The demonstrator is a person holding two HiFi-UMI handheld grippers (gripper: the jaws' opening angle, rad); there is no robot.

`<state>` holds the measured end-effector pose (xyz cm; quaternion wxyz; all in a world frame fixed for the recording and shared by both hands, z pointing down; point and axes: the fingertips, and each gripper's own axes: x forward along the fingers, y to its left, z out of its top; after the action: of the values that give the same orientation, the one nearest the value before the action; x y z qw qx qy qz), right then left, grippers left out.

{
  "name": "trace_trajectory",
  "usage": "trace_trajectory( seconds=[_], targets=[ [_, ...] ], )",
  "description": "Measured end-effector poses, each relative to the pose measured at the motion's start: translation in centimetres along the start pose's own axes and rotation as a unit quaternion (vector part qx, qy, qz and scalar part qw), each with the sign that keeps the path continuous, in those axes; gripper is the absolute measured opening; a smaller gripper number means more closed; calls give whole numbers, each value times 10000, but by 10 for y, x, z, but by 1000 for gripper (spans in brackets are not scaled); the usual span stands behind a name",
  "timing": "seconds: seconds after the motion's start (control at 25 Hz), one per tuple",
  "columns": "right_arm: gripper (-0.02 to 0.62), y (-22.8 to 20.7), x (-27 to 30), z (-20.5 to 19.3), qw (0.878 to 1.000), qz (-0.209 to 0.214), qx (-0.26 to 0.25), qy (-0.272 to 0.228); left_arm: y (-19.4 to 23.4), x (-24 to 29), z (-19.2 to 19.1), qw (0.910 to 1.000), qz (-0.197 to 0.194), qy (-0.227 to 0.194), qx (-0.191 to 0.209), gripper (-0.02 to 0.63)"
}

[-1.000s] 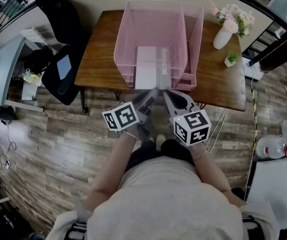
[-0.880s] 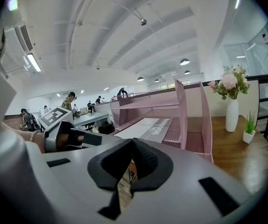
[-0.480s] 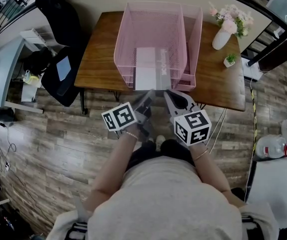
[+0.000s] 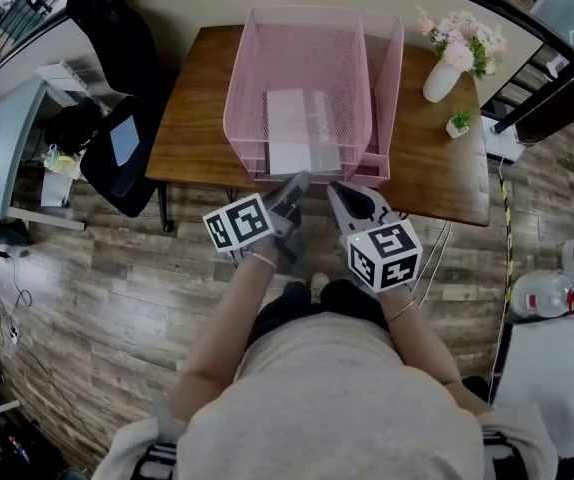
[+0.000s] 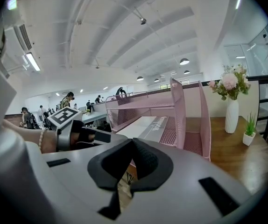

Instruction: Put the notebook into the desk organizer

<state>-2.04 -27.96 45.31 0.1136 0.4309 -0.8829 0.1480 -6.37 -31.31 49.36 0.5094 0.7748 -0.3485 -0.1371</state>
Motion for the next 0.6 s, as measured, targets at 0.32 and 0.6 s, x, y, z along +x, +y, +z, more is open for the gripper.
trace_trajectory(
  seconds=[0.32, 0.6],
  targets=[
    [9, -4, 9, 5, 10000, 71, 11, -33, 7, 8, 6, 9999, 51, 82, -31, 81],
    [9, -8, 13, 7, 9999, 84, 41, -36, 14, 12, 11, 9998, 99, 13, -175, 118]
  ],
)
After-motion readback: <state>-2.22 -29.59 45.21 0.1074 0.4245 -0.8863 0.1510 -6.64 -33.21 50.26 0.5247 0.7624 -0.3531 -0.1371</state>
